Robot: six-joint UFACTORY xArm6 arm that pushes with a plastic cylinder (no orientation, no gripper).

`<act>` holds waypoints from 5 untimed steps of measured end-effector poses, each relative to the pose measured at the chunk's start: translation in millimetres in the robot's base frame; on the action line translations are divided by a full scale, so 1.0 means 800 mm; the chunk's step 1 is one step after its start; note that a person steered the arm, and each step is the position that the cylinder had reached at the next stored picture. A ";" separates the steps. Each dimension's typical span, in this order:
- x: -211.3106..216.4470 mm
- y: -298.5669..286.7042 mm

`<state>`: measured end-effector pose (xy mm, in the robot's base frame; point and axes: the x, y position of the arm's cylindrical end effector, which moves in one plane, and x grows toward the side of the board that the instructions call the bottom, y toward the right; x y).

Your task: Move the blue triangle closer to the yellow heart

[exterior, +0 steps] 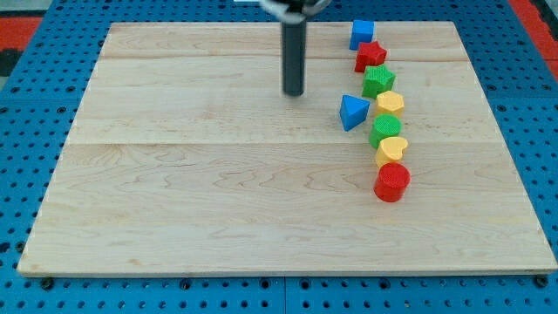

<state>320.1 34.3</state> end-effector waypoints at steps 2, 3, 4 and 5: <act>0.046 0.069; 0.092 0.051; 0.160 0.066; 0.140 0.028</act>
